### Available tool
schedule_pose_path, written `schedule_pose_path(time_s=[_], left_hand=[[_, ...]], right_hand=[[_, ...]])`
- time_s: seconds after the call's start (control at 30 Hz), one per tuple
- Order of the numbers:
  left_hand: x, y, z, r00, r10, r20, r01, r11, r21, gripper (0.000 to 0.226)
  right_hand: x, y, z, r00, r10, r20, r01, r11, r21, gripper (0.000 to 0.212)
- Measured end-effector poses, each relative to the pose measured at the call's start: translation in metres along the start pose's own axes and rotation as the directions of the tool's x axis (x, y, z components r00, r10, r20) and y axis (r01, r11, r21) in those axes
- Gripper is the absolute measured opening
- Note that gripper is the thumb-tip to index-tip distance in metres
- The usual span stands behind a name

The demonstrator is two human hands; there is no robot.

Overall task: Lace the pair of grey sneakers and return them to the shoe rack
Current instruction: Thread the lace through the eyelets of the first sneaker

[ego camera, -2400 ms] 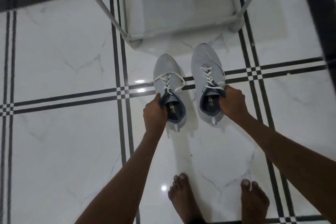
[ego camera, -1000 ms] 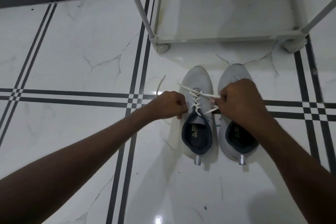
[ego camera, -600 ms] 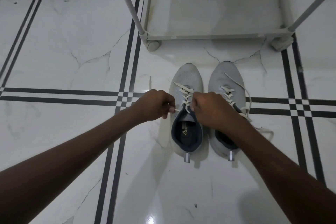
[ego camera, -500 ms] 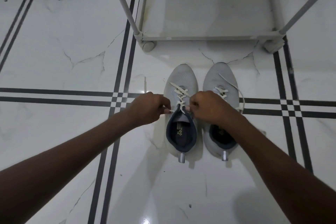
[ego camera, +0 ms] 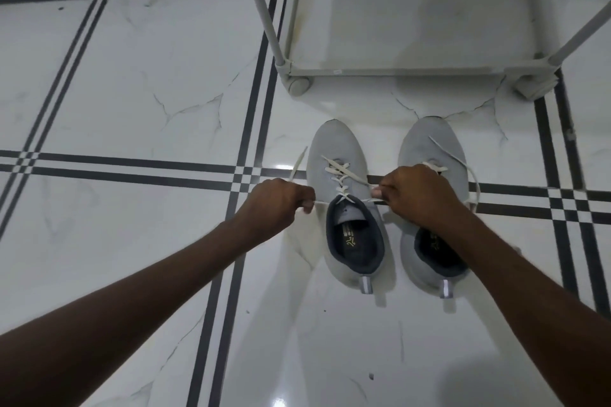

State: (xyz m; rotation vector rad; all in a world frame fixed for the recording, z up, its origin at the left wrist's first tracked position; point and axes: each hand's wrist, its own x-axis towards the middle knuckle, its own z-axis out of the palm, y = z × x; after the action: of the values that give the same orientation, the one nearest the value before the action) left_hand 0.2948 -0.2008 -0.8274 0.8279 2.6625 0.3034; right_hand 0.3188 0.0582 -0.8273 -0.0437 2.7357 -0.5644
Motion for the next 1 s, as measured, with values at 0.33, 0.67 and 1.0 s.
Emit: schedule_pose_path(time_s=[0.33, 0.67, 1.0], left_hand=[[-0.005, 0.028, -0.006, 0.719, -0.543, 0.434, 0.677, 0.404, -0.616, 0.061], [0.038, 0.03, -0.024, 0.712, -0.59, 0.38, 0.428, -0.064, -0.901, 0.023], [0.048, 0.05, -0.046, 0.709, -0.503, 0.494, 0.482, -0.165, -0.86, 0.017]], right_hand=[[-0.008, -0.042, 0.009, 0.928, 0.365, -0.077, -0.356, 0.928, 0.113, 0.044], [0.018, -0.061, -0.029, 0.863, 0.433, 0.261, -0.327, 0.083, 0.941, 0.015], [0.031, -0.068, -0.084, 0.972, 0.227, 0.057, -0.128, 0.312, 0.941, 0.023]])
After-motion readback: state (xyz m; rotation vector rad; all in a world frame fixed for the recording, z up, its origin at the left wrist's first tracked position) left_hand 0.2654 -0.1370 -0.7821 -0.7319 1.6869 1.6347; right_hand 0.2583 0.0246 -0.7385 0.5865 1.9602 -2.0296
